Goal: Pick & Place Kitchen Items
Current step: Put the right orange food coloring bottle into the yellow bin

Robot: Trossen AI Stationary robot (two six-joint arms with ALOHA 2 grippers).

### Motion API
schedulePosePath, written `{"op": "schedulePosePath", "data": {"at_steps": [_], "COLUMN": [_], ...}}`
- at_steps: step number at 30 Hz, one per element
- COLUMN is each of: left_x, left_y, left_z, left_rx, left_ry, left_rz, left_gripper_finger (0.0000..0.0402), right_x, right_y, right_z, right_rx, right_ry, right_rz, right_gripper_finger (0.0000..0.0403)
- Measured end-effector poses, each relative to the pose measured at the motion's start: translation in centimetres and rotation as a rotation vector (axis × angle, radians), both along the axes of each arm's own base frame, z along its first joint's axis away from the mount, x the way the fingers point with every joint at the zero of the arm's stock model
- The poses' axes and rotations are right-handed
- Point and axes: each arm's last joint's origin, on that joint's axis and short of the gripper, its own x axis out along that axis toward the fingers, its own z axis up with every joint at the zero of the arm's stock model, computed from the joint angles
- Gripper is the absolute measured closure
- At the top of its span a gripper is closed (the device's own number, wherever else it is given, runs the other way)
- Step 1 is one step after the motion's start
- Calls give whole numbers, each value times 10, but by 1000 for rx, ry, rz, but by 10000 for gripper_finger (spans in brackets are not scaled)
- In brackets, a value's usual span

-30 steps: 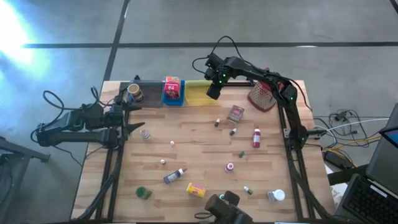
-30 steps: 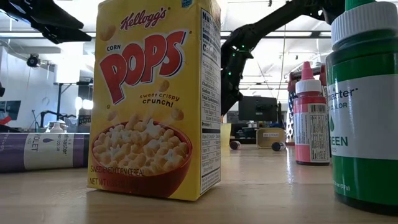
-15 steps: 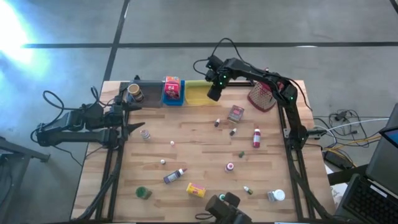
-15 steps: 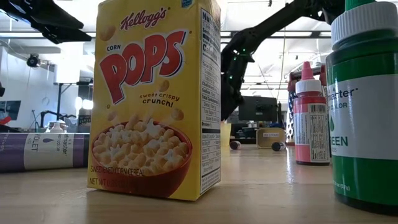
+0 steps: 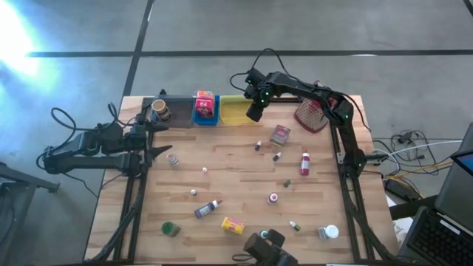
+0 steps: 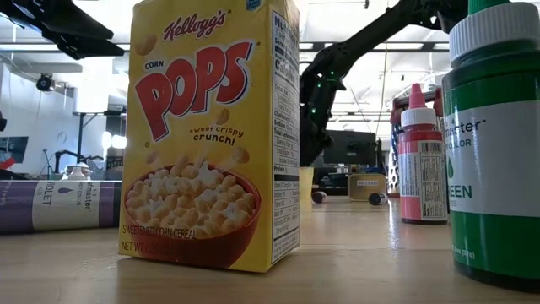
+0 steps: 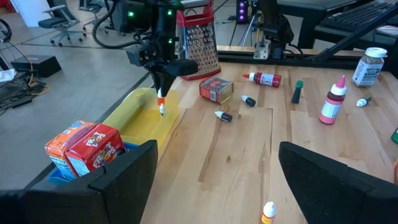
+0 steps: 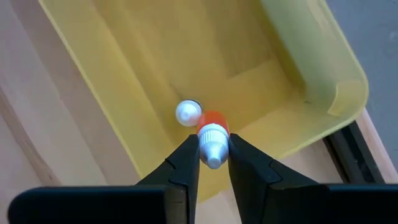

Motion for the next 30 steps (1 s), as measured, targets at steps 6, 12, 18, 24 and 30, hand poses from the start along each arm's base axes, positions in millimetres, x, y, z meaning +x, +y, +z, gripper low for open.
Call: {"op": "schedulePosePath", "data": {"at_steps": [6, 12, 18, 24, 30], "left_x": [0, 0, 0, 0, 0], "left_y": [0, 0, 0, 0, 0], "left_z": [0, 0, 0, 0, 0], "left_rx": [0, 0, 0, 0, 0], "left_ry": [0, 0, 0, 0, 0], "left_rz": [0, 0, 0, 0, 0], "left_gripper_finger": [62, 62, 62, 62, 62], "right_x": [-1, -3, -2, 3, 7], "right_y": [1, 2, 1, -3, -6], "right_z": [-3, -9, -6, 9, 25], "right_rx": [8, 15, -17, -50, -83], "right_ry": [11, 26, 35, -8, -52], "right_rz": [1, 1, 11, 12, 10], "right_gripper_finger": [333, 333, 335, 332, 337]}}
